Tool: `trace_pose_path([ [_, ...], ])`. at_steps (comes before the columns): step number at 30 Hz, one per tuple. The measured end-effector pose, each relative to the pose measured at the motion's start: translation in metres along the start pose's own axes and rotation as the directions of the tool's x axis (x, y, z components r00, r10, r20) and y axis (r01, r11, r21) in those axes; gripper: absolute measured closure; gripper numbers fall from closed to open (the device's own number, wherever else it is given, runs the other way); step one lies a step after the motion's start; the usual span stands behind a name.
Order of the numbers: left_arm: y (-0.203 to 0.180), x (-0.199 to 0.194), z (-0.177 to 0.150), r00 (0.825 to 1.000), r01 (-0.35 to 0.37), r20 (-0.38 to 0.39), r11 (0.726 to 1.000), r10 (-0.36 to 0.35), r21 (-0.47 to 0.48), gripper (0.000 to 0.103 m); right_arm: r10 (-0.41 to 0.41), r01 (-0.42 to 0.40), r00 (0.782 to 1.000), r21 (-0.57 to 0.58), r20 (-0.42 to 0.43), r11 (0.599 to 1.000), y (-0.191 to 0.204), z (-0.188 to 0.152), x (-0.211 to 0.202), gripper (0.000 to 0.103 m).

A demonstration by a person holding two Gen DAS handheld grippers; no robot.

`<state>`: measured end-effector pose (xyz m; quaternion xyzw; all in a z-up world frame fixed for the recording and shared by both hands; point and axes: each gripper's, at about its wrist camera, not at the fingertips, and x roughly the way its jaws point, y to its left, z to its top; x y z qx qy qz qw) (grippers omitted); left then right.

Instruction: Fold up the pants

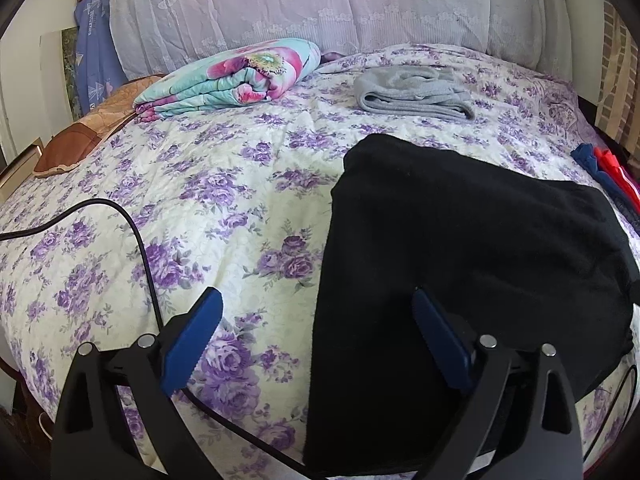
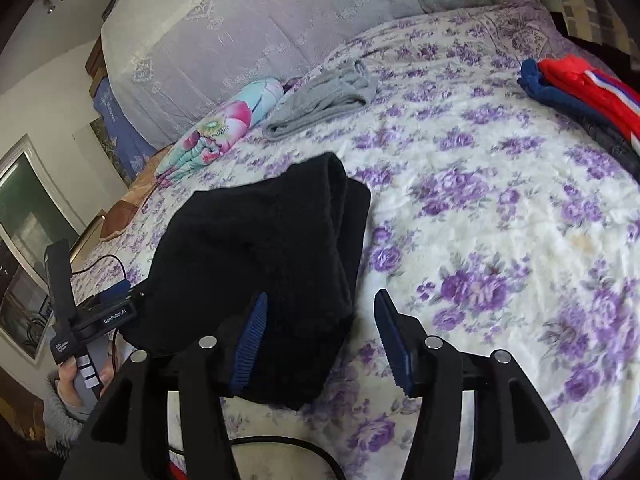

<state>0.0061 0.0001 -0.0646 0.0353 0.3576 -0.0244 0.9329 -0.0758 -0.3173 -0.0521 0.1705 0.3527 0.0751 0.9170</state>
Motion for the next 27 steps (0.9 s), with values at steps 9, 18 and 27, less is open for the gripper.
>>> trace_pose_path([
  [9, -0.004, -0.036, 0.031, 0.994, 0.002, 0.112, 1.000, -0.004, 0.017, 0.010, 0.083, -0.048, 0.986, -0.227, 0.146, 0.973, 0.057, 0.030, -0.018, 0.050],
  [18, -0.029, 0.022, 0.002, 1.000, 0.017, -0.025, 0.999, -0.017, 0.037, 0.008, 0.075, -0.083, 0.996, -0.177, -0.052, 0.981, 0.055, 0.012, 0.050, 0.049],
  [27, -0.028, 0.009, 0.011, 1.000, 0.003, -0.006, 0.997, -0.003, 0.071, 0.008, 0.113, -0.109, 0.993, -0.108, 0.027, 0.988, 0.046, 0.023, 0.016, 0.031],
])
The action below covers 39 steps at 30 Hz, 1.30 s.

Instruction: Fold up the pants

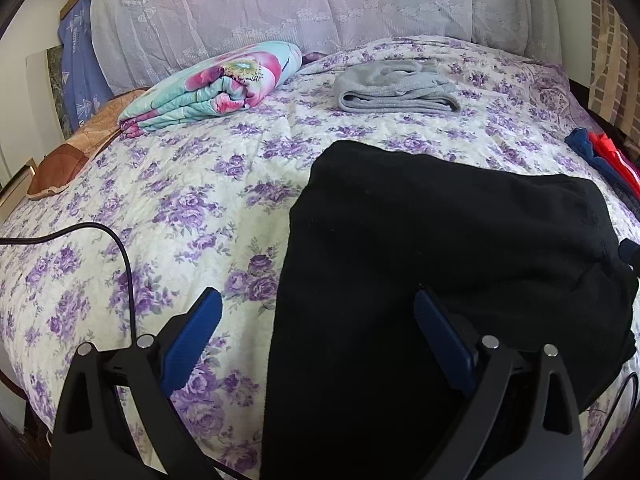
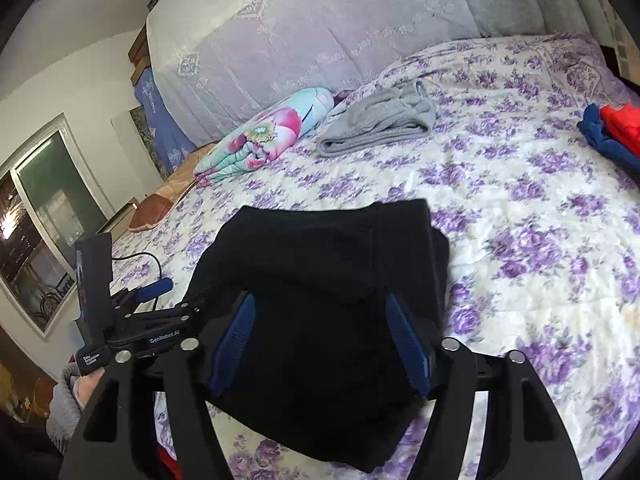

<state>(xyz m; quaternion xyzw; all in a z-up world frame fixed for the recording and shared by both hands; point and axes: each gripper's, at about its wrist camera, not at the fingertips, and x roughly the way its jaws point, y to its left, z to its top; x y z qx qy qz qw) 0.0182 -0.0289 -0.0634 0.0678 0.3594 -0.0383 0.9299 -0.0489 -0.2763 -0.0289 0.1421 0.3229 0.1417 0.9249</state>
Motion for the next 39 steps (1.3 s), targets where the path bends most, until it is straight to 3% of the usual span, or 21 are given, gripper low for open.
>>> trace_pose_path([
  [5, 0.003, -0.009, 0.004, 1.000, -0.001, 0.014, 1.000, 0.001, 0.000, 0.008, -0.024, 0.023, 1.000, 0.063, 0.017, 0.998, -0.022, 0.007, -0.010, 0.026],
  [10, 0.004, -0.015, 0.006, 1.000, 0.014, 0.013, 1.000, -0.014, -0.003, 0.008, 0.012, -0.008, 1.000, 0.156, -0.027, 0.988, -0.043, 0.008, 0.000, 0.023],
  [24, -0.006, 0.001, -0.004, 0.999, 0.041, -0.033, 0.999, -0.041, 0.012, 0.005, 0.077, -0.048, 0.989, 0.220, -0.126, 0.974, -0.057, 0.011, 0.034, 0.020],
  [31, 0.012, 0.009, -0.013, 0.985, 0.158, -0.066, 0.985, -0.162, -0.067, 0.005, 0.091, -0.052, 0.985, 0.252, -0.149, 0.966, -0.063, 0.009, 0.042, 0.020],
  [36, 0.027, 0.017, -0.020, 0.951, 0.273, -0.109, 0.952, -0.289, -0.138, 0.005, 0.094, -0.054, 0.983, 0.244, -0.158, 0.968, -0.063, 0.010, 0.047, 0.020],
  [39, 0.028, 0.018, -0.020, 0.942, 0.300, -0.115, 0.946, -0.314, -0.126, 0.008, 0.121, -0.080, 0.981, 0.251, -0.154, 0.965, -0.065, 0.012, 0.054, 0.020],
])
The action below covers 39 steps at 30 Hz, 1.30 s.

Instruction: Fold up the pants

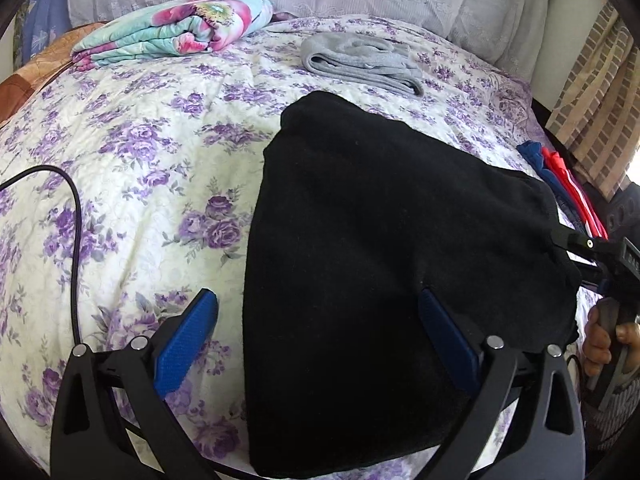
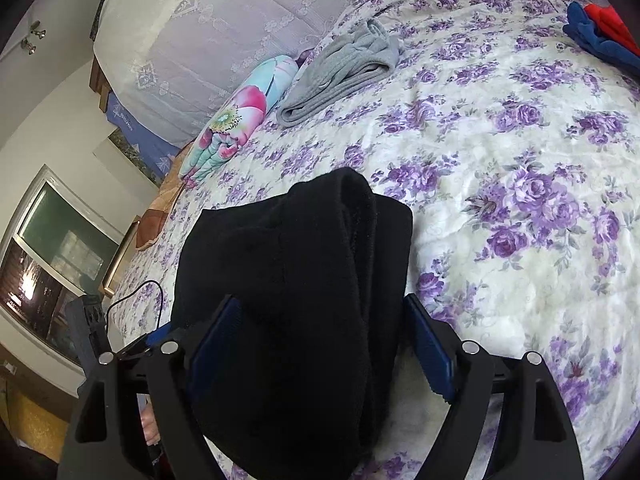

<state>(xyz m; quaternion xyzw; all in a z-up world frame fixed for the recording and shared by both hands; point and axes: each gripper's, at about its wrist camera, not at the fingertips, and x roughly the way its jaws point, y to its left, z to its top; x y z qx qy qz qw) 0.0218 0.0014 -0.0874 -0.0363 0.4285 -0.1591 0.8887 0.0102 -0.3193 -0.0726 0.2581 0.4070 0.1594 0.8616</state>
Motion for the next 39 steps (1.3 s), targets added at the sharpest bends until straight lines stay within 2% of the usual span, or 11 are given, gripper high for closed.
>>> trace_pose_path([
  [2, -0.007, -0.002, 0.004, 0.999, 0.053, -0.017, 0.997, -0.052, 0.048, 0.034, 0.012, -0.013, 1.000, -0.012, -0.006, 1.000, -0.001, 0.001, 0.007, 0.024],
  [3, -0.014, -0.004, 0.005, 0.999, 0.039, -0.016, 0.996, -0.038, 0.082, 0.042, 0.009, -0.010, 1.000, -0.028, -0.009, 1.000, 0.000, 0.001, 0.011, 0.034],
  [4, -0.021, -0.006, 0.006, 1.000, 0.013, -0.009, 0.993, -0.012, 0.120, 0.046, 0.005, -0.006, 1.000, -0.041, -0.016, 0.999, 0.002, 0.001, 0.013, 0.046],
  [7, -0.033, -0.006, 0.005, 1.000, -0.027, -0.001, 0.983, 0.027, 0.183, 0.048, 0.028, -0.030, 0.999, -0.069, -0.027, 0.997, 0.004, -0.001, 0.013, 0.062],
  [11, -0.016, 0.001, 0.012, 0.997, 0.067, -0.047, 0.991, -0.061, 0.118, 0.046, 0.028, -0.030, 0.999, -0.099, -0.025, 0.995, 0.008, -0.003, 0.013, 0.065],
  [15, 0.011, 0.013, 0.015, 0.976, 0.203, -0.071, 0.979, -0.204, -0.013, 0.046, 0.039, -0.041, 0.999, -0.109, -0.019, 0.993, 0.008, -0.003, 0.011, 0.068],
  [17, 0.015, 0.011, 0.013, 0.972, 0.223, -0.064, 0.974, -0.224, -0.032, 0.063, 0.043, -0.044, 0.999, -0.114, -0.015, 0.992, 0.009, -0.003, 0.010, 0.069],
  [20, 0.018, 0.003, 0.010, 0.970, 0.238, -0.048, 0.971, -0.239, -0.031, 0.077, 0.051, -0.052, 0.999, -0.112, -0.012, 0.992, 0.008, -0.003, 0.010, 0.069],
  [25, 0.013, -0.013, 0.013, 0.977, 0.214, -0.011, 0.977, -0.214, -0.018, 0.088, 0.046, -0.046, 0.999, -0.119, -0.001, 0.992, 0.010, -0.004, 0.008, 0.071],
  [33, -0.026, -0.040, 0.099, 0.984, 0.103, 0.128, 0.983, -0.123, 0.155, 0.090, 0.042, -0.018, 0.993, -0.211, 0.107, 0.977, 0.038, 0.052, -0.018, 0.073],
  [39, -0.058, -0.042, 0.199, 0.956, -0.016, 0.289, 0.974, -0.051, 0.228, 0.090, 0.039, 0.032, 0.965, -0.267, 0.260, 0.963, 0.063, 0.151, -0.035, 0.073],
])
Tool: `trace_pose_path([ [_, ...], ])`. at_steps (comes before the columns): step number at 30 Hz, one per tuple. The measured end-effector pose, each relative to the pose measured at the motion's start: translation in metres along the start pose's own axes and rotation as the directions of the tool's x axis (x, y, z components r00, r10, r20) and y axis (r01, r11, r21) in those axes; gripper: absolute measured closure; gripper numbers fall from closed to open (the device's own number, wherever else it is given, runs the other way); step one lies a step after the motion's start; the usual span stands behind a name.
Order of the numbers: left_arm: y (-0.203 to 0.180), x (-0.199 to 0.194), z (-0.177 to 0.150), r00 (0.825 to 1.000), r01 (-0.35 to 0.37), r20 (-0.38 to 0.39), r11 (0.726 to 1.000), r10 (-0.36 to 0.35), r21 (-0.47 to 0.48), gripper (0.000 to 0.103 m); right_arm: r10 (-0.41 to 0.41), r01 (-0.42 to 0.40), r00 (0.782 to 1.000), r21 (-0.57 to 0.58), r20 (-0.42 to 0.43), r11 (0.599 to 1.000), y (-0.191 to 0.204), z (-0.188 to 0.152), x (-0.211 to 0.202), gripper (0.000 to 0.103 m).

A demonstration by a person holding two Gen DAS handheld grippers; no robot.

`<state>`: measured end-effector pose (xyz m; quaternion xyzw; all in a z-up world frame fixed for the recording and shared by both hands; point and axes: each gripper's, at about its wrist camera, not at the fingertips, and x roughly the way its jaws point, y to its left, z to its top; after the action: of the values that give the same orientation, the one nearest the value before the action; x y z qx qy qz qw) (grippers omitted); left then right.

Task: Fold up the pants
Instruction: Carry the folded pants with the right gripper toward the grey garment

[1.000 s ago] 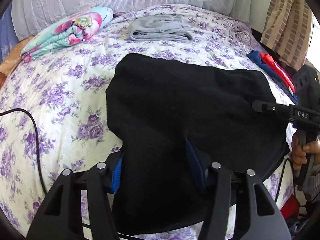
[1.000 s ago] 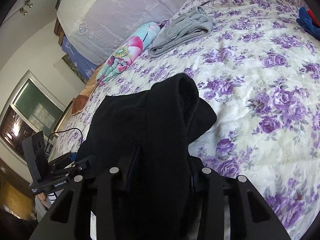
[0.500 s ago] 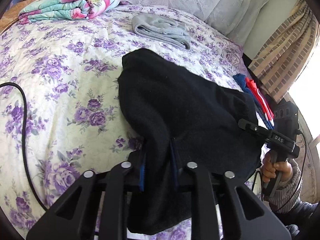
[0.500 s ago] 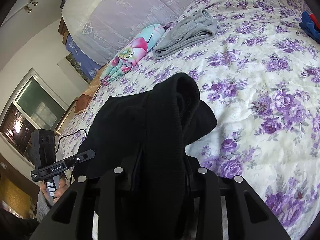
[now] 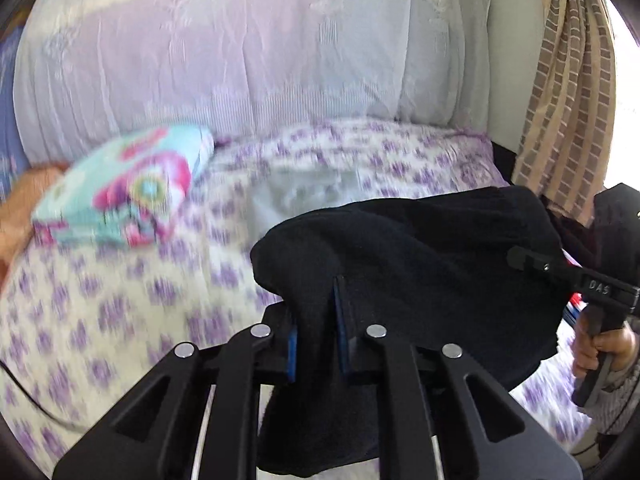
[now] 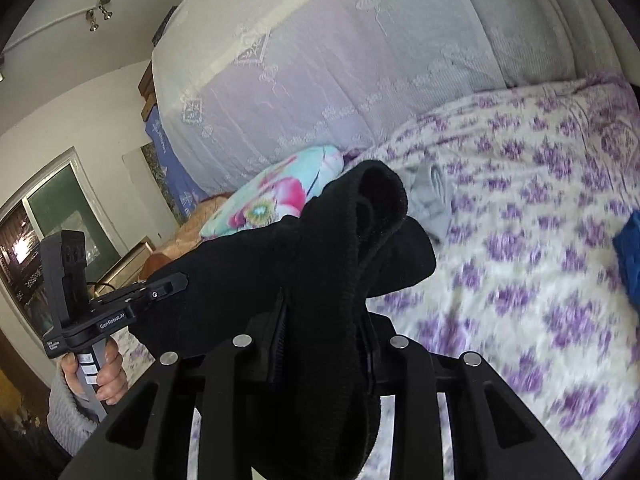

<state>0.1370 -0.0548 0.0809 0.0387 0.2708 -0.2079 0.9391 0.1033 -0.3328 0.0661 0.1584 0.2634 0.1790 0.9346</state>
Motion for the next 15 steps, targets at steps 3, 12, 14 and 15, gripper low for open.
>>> trace_pose_path([
  [3, -0.005, 0.026, 0.049, 0.993, -0.086, 0.083, 0.995, 0.082, 0.051, 0.090, -0.014, 0.014, 0.997, 0.004, 0.071, 1.000, -0.012, 0.053, 0.023, 0.073],
  [12, 0.026, 0.163, 0.131, 0.973, -0.182, 0.143, 0.983, 0.183, -0.021, 0.090, -0.084, 0.060, 0.976, 0.124, 0.199, 0.991, -0.094, 0.146, 0.151, 0.073],
  [14, 0.043, 0.209, 0.129, 0.981, -0.172, 0.083, 0.983, 0.177, -0.065, 0.090, -0.105, 0.077, 0.977, 0.156, 0.184, 0.985, -0.118, 0.149, 0.193, 0.073],
  [15, 0.052, 0.234, 0.125, 0.983, -0.173, 0.043, 0.981, 0.177, -0.085, 0.090, -0.131, 0.107, 0.977, 0.142, 0.170, 0.984, -0.126, 0.147, 0.213, 0.074],
])
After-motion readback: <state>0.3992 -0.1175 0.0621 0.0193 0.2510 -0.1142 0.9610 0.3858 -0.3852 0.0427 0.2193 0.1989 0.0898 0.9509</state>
